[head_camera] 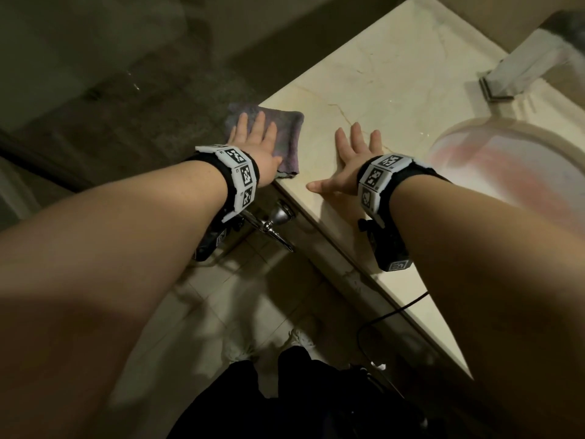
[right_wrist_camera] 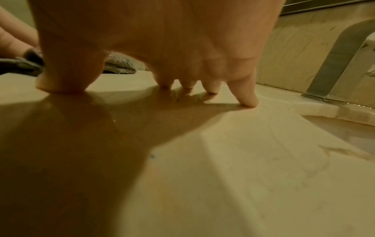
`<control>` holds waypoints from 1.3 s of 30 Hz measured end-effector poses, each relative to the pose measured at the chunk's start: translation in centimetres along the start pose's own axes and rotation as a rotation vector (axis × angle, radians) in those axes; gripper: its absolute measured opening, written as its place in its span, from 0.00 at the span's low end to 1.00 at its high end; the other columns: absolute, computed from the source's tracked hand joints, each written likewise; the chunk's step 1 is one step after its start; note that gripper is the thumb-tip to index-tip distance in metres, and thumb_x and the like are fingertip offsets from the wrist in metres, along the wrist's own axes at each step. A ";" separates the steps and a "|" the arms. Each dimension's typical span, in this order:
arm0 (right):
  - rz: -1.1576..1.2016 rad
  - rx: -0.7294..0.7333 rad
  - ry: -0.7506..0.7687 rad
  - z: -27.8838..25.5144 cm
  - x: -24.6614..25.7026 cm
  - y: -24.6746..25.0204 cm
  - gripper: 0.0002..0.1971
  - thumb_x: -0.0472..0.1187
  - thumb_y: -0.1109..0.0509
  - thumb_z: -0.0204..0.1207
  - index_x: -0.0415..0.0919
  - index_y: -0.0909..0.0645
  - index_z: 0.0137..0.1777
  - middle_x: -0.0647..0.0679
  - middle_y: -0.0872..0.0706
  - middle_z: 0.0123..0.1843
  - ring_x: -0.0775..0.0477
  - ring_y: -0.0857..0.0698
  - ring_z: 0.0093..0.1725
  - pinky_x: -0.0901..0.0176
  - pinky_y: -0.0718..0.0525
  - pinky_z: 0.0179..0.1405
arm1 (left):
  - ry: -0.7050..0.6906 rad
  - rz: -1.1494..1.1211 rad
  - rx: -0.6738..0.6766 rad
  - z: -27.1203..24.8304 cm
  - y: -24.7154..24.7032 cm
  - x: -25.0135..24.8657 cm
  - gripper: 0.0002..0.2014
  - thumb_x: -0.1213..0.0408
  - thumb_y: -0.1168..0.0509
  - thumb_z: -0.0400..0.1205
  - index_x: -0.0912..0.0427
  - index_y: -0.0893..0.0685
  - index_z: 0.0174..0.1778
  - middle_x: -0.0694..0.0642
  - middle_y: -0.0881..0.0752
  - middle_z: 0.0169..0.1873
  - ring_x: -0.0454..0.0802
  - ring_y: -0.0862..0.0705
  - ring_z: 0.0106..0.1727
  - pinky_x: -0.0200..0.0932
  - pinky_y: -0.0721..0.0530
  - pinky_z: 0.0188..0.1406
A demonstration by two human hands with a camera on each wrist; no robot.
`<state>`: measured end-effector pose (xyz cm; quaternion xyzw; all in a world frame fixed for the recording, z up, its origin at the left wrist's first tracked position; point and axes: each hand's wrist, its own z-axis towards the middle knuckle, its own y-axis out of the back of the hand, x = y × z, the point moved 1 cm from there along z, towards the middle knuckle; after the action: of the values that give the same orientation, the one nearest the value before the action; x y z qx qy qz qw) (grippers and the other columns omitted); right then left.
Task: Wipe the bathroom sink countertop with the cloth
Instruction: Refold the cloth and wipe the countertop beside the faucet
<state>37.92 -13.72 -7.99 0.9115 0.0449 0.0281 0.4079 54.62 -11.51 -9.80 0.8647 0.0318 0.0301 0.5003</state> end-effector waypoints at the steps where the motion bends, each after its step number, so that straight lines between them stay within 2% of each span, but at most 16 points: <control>1: 0.003 0.002 -0.001 0.1 0.0 0.0 0.60 0.76 0.35 0.61 0.57 0.70 0.83 0.53 0.72 0.85 0.37 0.71 0.84 0.26 0.54 0.81 | -0.002 0.012 -0.003 0.3 0.1 0.0 0.32 0.53 0.54 0.88 0.58 0.60 0.84 0.58 0.64 0.84 0.63 0.64 0.84 0.56 0.58 0.83; 8: 0.011 0.028 0.008 0.2 -0.3 0.0 0.60 0.78 0.35 0.59 0.61 0.70 0.82 0.57 0.74 0.84 0.41 0.72 0.83 0.19 0.60 0.76 | -0.066 0.057 0.024 3.2 2.7 -0.8 0.35 0.52 0.49 0.87 0.56 0.60 0.84 0.58 0.66 0.84 0.63 0.64 0.84 0.57 0.58 0.84; 12: 0.027 0.025 0.014 0.1 -0.4 0.1 0.60 0.77 0.35 0.59 0.61 0.69 0.82 0.57 0.74 0.84 0.42 0.73 0.83 0.19 0.63 0.75 | -0.106 0.037 -0.018 4.0 2.8 -1.0 0.36 0.51 0.50 0.87 0.57 0.62 0.84 0.58 0.65 0.84 0.63 0.63 0.85 0.55 0.58 0.84; 22: 0.024 0.029 0.003 0.2 -0.4 0.2 0.60 0.77 0.34 0.59 0.62 0.70 0.81 0.57 0.75 0.83 0.41 0.73 0.83 0.20 0.59 0.77 | -0.095 -0.014 -0.044 1.2 0.5 0.0 0.34 0.50 0.52 0.87 0.56 0.61 0.84 0.57 0.65 0.84 0.62 0.64 0.84 0.54 0.61 0.84; 30: -0.044 -0.015 0.023 0.4 -0.3 -0.3 0.59 0.79 0.38 0.60 0.60 0.70 0.82 0.54 0.73 0.84 0.37 0.70 0.84 0.21 0.54 0.78 | -0.103 -0.057 -0.009 -2.0 -1.4 -0.3 0.34 0.51 0.52 0.87 0.57 0.61 0.84 0.59 0.66 0.84 0.63 0.66 0.84 0.56 0.61 0.83; 39: -0.067 0.025 0.051 0.0 -0.7 0.2 0.60 0.79 0.37 0.60 0.60 0.71 0.82 0.57 0.74 0.84 0.42 0.71 0.84 0.21 0.57 0.77 | -0.148 0.050 0.044 0.6 1.4 -1.7 0.33 0.52 0.53 0.88 0.57 0.62 0.84 0.59 0.66 0.84 0.62 0.64 0.84 0.55 0.59 0.83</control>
<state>37.23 -13.95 -7.85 0.9135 0.0860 0.0369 0.3960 53.02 -12.85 -8.87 0.8760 -0.0265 -0.0222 0.4811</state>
